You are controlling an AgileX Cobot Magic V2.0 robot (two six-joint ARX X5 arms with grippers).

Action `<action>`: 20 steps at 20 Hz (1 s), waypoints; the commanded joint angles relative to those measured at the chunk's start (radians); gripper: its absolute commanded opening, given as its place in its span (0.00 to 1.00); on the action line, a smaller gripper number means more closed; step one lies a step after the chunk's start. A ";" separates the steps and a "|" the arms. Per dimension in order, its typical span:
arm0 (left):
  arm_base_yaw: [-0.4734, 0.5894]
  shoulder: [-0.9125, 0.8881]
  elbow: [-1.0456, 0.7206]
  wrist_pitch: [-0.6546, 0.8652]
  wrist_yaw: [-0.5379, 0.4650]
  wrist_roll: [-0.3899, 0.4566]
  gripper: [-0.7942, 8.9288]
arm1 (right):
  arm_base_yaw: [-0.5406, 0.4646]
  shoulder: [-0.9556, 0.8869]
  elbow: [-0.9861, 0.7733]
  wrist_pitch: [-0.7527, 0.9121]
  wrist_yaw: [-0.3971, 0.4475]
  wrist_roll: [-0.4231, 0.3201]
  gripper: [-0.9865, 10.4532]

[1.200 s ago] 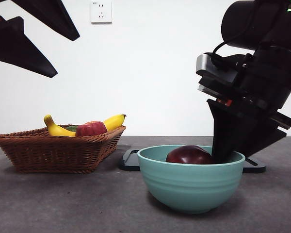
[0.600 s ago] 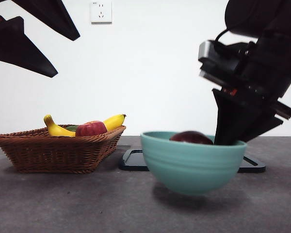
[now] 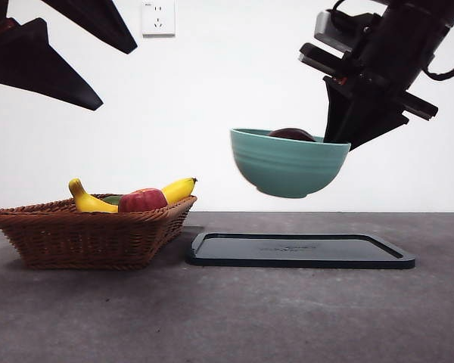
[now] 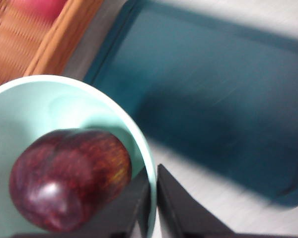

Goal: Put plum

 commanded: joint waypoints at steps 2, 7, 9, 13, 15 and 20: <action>-0.007 0.003 0.006 0.008 0.007 -0.007 0.43 | -0.044 0.124 0.140 -0.032 0.004 -0.028 0.09; -0.007 0.003 0.006 0.024 0.007 -0.007 0.43 | -0.082 0.293 0.275 -0.037 0.008 -0.039 0.09; -0.007 0.003 0.006 0.053 0.007 -0.012 0.43 | -0.083 0.352 0.298 -0.035 0.019 -0.041 0.09; -0.007 0.003 0.006 0.114 0.007 -0.018 0.43 | -0.083 0.425 0.298 0.009 0.027 -0.040 0.09; -0.007 0.003 0.006 0.142 0.007 -0.017 0.43 | -0.084 0.441 0.298 0.022 0.034 -0.041 0.09; -0.007 0.003 0.006 0.183 0.006 -0.018 0.43 | -0.085 0.448 0.298 0.023 0.045 -0.042 0.09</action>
